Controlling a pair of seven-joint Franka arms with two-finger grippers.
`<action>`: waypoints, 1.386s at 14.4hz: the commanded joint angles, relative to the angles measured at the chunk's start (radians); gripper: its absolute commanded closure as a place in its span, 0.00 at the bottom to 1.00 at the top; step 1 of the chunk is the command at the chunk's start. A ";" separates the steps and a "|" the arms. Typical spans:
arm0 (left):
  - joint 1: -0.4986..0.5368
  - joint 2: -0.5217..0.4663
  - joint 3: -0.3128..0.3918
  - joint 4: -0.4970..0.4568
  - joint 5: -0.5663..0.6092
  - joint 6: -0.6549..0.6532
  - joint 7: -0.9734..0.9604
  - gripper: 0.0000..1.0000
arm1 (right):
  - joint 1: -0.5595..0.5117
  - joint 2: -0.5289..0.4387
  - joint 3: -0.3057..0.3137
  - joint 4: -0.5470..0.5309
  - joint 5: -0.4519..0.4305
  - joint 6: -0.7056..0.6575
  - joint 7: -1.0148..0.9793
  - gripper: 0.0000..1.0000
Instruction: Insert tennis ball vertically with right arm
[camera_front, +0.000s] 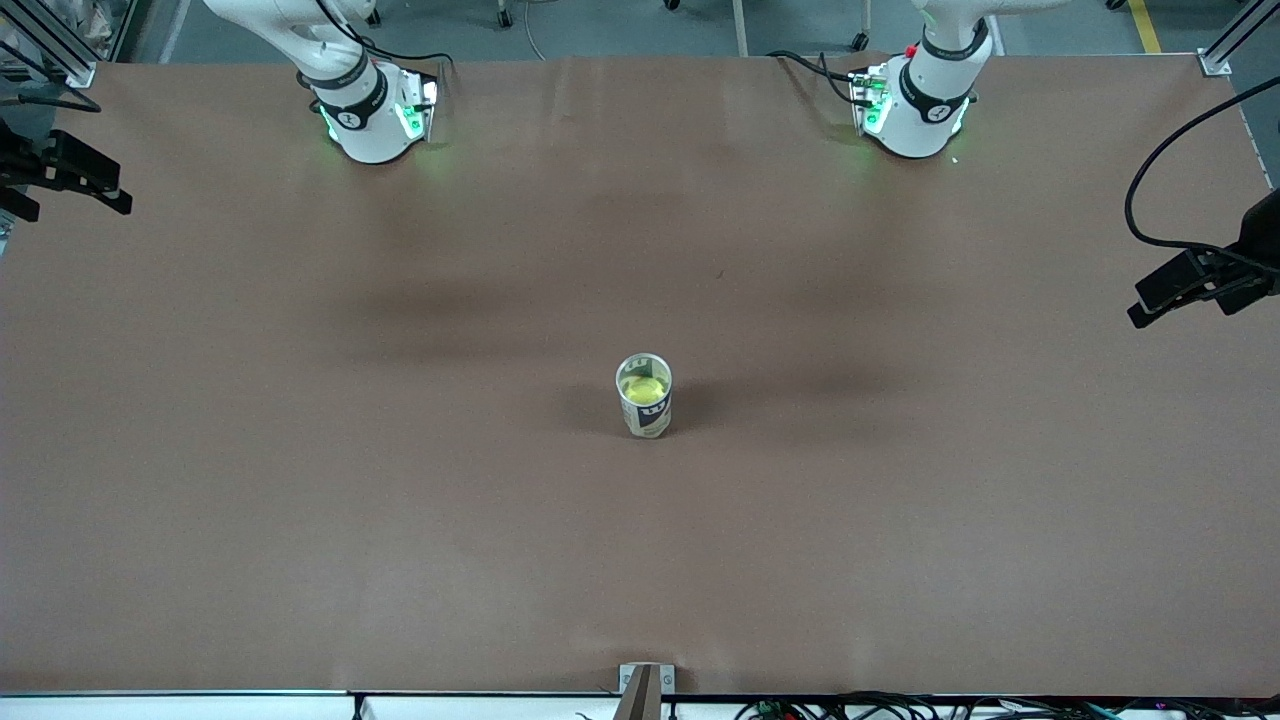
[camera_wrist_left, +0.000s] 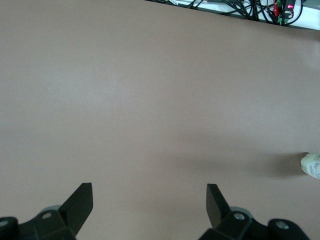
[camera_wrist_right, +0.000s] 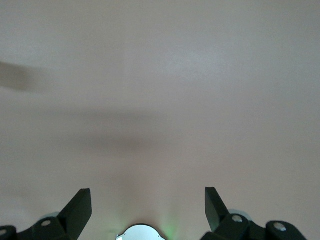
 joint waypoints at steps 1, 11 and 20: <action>-0.001 -0.003 0.010 0.019 -0.002 -0.023 0.017 0.00 | -0.001 -0.023 -0.003 -0.016 0.004 -0.001 -0.002 0.00; -0.020 -0.118 0.013 -0.109 0.004 -0.024 0.059 0.00 | -0.003 -0.023 -0.004 -0.016 0.004 -0.001 -0.002 0.00; -0.012 -0.094 0.013 -0.086 0.006 -0.047 0.160 0.00 | -0.003 -0.023 -0.004 -0.016 0.004 -0.001 -0.002 0.00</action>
